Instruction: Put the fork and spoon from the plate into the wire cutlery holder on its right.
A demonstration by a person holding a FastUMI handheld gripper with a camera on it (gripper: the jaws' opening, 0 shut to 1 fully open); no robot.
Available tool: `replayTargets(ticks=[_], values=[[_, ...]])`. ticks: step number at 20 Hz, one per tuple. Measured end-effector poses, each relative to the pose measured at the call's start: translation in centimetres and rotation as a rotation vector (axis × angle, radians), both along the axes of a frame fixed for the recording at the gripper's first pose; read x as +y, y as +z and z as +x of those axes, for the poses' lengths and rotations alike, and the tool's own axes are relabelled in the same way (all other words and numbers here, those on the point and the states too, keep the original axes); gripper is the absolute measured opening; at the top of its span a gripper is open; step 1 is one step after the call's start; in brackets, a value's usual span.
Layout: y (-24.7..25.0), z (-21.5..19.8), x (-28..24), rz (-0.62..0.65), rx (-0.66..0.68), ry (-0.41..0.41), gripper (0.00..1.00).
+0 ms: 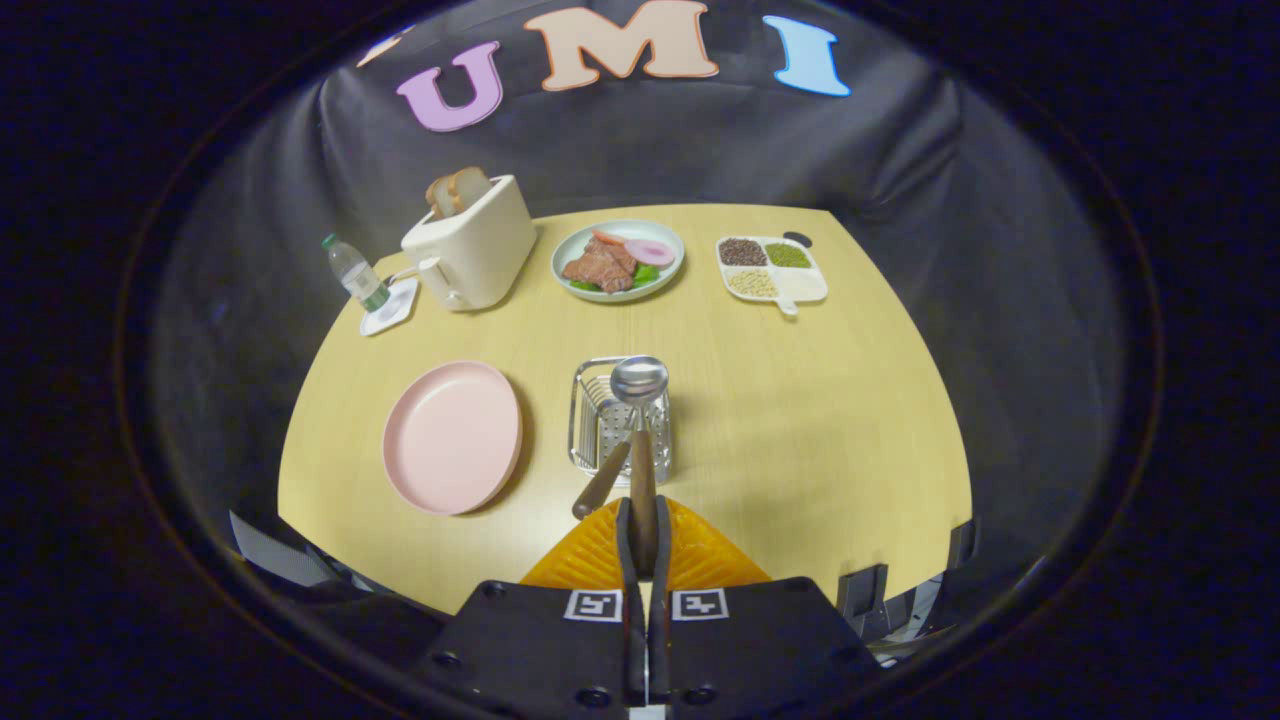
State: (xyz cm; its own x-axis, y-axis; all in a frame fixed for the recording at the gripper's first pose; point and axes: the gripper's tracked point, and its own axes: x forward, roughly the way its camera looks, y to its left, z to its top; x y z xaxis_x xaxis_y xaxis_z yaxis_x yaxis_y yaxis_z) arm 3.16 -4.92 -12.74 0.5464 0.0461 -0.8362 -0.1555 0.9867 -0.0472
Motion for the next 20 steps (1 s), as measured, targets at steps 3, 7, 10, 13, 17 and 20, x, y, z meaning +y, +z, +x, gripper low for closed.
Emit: replayTargets(ticks=[3, 7, 10, 13, 17, 20], values=[[-0.8, -0.4, 0.0, -0.029, 0.046, 0.024, 0.05], [-1.3, -0.1, -0.7, -0.053, 0.065, 0.021, 0.09], [-0.9, 0.4, -0.2, -0.008, 0.049, 0.010, 0.13], [-0.6, 0.6, -0.5, 0.010, 0.028, -0.012, 0.36], [-0.1, 0.3, -0.9, -0.003, -0.014, -0.022, 0.99], [0.2, 0.1, -0.8, 0.010, -0.046, -0.030, 0.99]])
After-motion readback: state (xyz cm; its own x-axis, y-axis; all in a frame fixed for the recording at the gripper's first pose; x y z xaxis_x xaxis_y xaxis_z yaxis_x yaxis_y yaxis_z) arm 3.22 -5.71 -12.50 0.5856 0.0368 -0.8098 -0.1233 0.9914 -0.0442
